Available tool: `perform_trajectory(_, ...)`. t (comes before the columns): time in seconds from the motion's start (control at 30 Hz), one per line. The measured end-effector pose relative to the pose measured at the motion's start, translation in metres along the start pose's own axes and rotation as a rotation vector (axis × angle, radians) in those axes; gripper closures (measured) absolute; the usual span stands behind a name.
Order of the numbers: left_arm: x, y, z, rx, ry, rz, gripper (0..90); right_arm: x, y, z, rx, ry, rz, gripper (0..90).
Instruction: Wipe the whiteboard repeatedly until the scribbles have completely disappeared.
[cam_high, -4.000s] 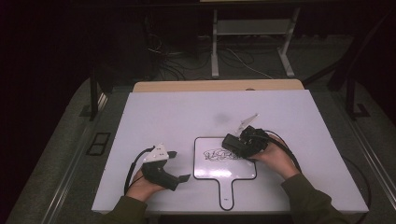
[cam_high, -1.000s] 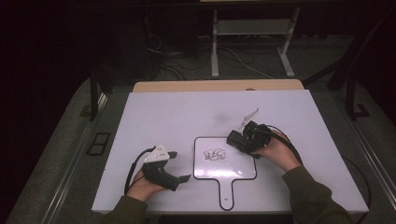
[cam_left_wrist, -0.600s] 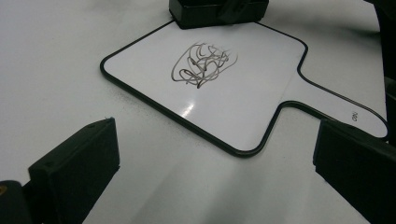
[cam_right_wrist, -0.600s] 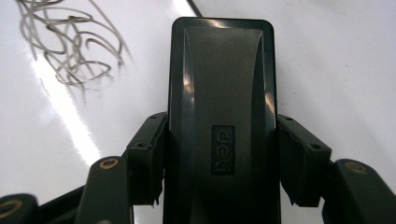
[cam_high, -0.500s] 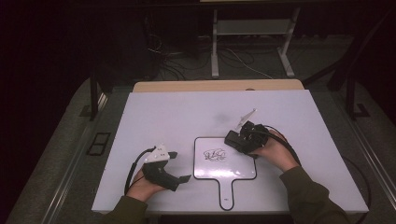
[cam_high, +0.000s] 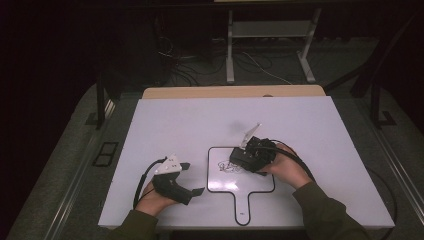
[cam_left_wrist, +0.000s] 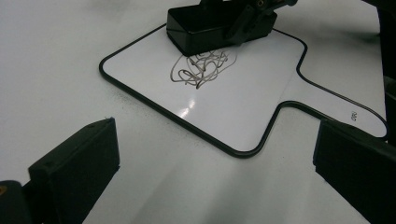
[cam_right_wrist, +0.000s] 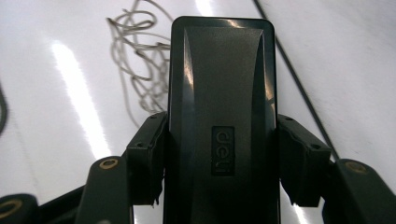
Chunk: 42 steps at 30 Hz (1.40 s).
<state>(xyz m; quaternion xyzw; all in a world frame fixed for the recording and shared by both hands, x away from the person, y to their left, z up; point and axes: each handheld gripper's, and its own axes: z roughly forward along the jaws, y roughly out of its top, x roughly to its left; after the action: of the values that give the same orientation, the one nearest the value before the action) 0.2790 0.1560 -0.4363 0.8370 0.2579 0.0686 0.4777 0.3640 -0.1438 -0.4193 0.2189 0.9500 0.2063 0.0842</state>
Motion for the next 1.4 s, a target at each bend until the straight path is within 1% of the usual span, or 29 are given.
perform_trajectory(0.07, 0.000, 0.000, 0.000, 0.000, 0.000, 0.000, 0.0, 0.005, 0.001, 0.000, 0.003, 0.010, -0.003, 38.8)
perform_trajectory(0.1, 0.000, 0.000, 0.000, 0.000, 0.000, -0.001, 0.0, 0.006, 0.002, 0.000, 0.005, 0.002, -0.020, 38.8)
perform_trajectory(0.17, 0.000, 0.000, 0.000, -0.002, 0.000, -0.001, 0.0, 0.012, 0.002, -0.001, 0.006, 0.014, -0.023, 38.8)
perform_trajectory(0.2, 0.000, 0.000, 0.000, -0.002, 0.001, -0.001, 0.0, 0.013, 0.002, -0.001, 0.007, 0.011, -0.032, 38.8)
perform_trajectory(0.23, 0.000, 0.000, 0.000, -0.001, 0.001, -0.001, 0.0, 0.016, 0.002, -0.001, 0.006, 0.020, -0.029, 38.8)
perform_trajectory(0.27, 0.000, 0.000, 0.000, -0.001, 0.000, -0.001, 0.0, 0.018, 0.002, -0.002, 0.009, 0.019, -0.038, 38.8)
perform_trajectory(0.3, 0.000, 0.000, 0.000, -0.001, 0.000, -0.001, 0.0, 0.021, 0.001, -0.002, 0.005, 0.031, -0.033, 38.8)
perform_trajectory(0.37, 0.000, 0.000, 0.000, -0.001, -0.001, -0.001, 0.0, 0.025, 0.001, -0.002, 0.009, 0.043, -0.061, 38.8)
perform_trajectory(0.43, 0.000, 0.000, 0.000, -0.001, 0.000, -0.001, 0.0, 0.028, 0.002, -0.002, 0.006, 0.055, -0.053, 38.8)
perform_trajectory(0.47, 0.000, 0.000, 0.000, 0.000, -0.001, -0.001, 0.0, 0.025, 0.002, -0.002, 0.009, 0.049, -0.064, 38.8)
perform_trajectory(0.5, -0.001, 0.000, 0.000, 0.000, -0.001, 0.000, 0.0, 0.024, 0.003, -0.001, 0.004, 0.058, -0.052, 38.8)
perform_trajectory(0.63, -0.001, 0.000, 0.000, 0.000, 0.000, -0.002, 0.0, 0.013, 0.007, 0.002, 0.008, 0.042, -0.032, 38.8)
perform_trajectory(0.73, 0.000, 0.000, 0.001, 0.003, -0.001, -0.002, 0.0, 0.003, 0.011, 0.005, 0.006, 0.045, -0.008, 38.8)
perform_trajectory(0.87, 0.000, 0.000, 0.001, 0.004, -0.002, 0.000, 0.0, -0.010, 0.017, 0.008, 0.018, 0.034, 0.012, 38.8)
perform_trajectory(0.9, 0.000, 0.000, 0.001, 0.004, -0.002, -0.001, 0.0, -0.014, 0.019, 0.009, 0.021, 0.024, 0.012, 38.8)
perform_trajectory(1.03, -0.001, 0.000, 0.001, 0.005, -0.002, -0.004, 0.0, -0.024, 0.023, 0.012, 0.027, 0.010, 0.037, 38.8)
perform_trajectory(1.07, 0.000, 0.000, 0.001, 0.005, -0.003, 0.000, 0.0, -0.024, 0.024, 0.012, 0.025, 0.017, 0.049, 38.8)
perform_trajectory(1.17, 0.000, -0.001, 0.001, 0.005, -0.003, -0.004, 0.0, -0.023, 0.026, 0.013, 0.033, 0.001, 0.030, 38.8)
perform_trajectory(1.23, 0.000, 0.000, 0.001, 0.005, -0.003, 0.000, 0.0, -0.020, 0.026, 0.012, 0.033, 0.015, 0.033, 38.8)
perform_trajectory(1.27, 0.000, 0.000, 0.001, 0.006, -0.003, 0.001, 0.0, -0.018, 0.026, 0.012, 0.036, 0.009, 0.020, 38.8)
perform_trajectory(1.33, -0.001, 0.000, 0.001, 0.004, -0.002, 0.000, 0.0, -0.013, 0.027, 0.012, 0.036, 0.014, 0.008, 38.8)
perform_trajectory(1.37, -0.001, 0.000, 0.001, 0.003, -0.003, 0.000, 0.0, -0.010, 0.027, 0.011, 0.037, 0.018, 0.011, 38.8)
perform_trajectory(1.4, -0.001, 0.000, 0.001, 0.002, -0.003, -0.001, 0.0, -0.008, 0.027, 0.011, 0.035, 0.022, -0.006, 38.8)
